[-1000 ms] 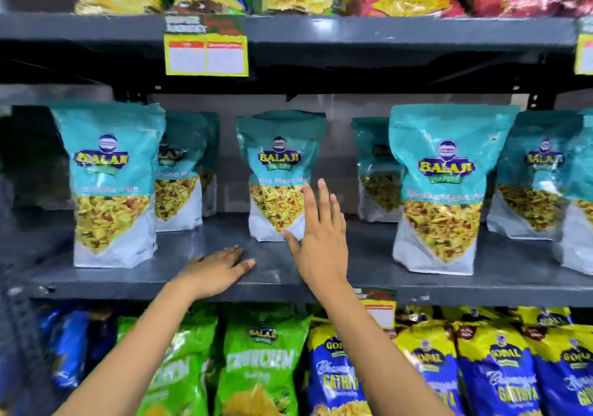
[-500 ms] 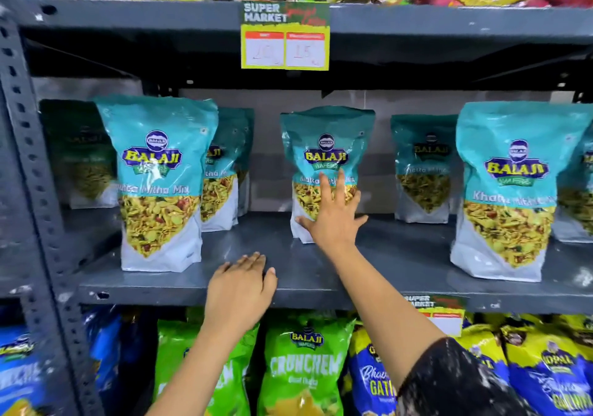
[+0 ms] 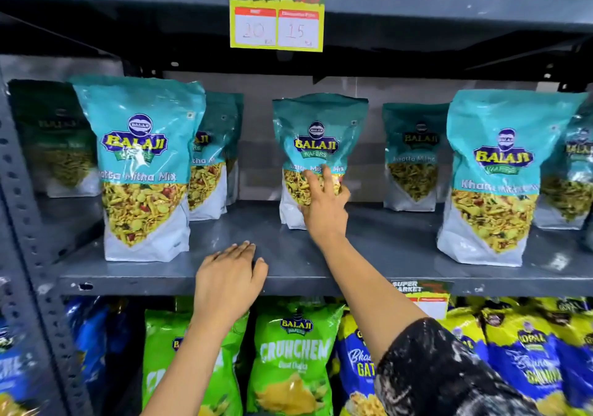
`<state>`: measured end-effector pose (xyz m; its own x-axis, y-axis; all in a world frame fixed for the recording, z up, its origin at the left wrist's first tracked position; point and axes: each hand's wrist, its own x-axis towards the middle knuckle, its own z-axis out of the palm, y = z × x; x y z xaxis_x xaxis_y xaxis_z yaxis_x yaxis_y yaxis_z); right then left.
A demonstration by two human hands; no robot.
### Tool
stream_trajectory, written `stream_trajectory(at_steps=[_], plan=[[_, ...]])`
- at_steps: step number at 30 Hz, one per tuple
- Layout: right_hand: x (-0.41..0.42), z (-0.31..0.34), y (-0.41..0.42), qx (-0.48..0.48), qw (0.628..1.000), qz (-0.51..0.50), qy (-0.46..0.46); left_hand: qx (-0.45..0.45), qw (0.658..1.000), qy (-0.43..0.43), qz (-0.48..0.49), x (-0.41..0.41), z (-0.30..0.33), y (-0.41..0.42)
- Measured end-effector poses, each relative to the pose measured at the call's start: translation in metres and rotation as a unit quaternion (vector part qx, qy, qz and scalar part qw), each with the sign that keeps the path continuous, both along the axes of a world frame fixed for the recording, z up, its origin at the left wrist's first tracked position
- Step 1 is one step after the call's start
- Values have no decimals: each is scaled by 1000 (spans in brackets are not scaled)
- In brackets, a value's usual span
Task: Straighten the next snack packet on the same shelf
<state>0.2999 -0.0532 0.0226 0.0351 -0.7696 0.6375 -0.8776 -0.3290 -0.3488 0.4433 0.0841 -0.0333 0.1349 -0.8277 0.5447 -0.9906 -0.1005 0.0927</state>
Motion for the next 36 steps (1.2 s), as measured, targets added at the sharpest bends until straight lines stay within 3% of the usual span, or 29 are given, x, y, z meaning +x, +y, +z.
stream_trajectory(at_steps=[8, 12, 17, 22, 36], plan=[[7, 1, 3, -9, 999, 24, -33, -20, 1000, 9, 1, 6, 3, 0], [12, 4, 9, 6, 999, -20, -28, -23, 1000, 13, 1, 7, -1, -3], [22, 4, 8, 81, 991, -39, -99, -11, 1000, 7, 6, 8, -4, -4], [19, 4, 5, 66, 985, -18, -157, -11, 1000, 6, -1, 7, -5, -5], [-17, 1, 49, 48, 987, -10, -150, -21, 999, 11, -30, -10, -3, 6]])
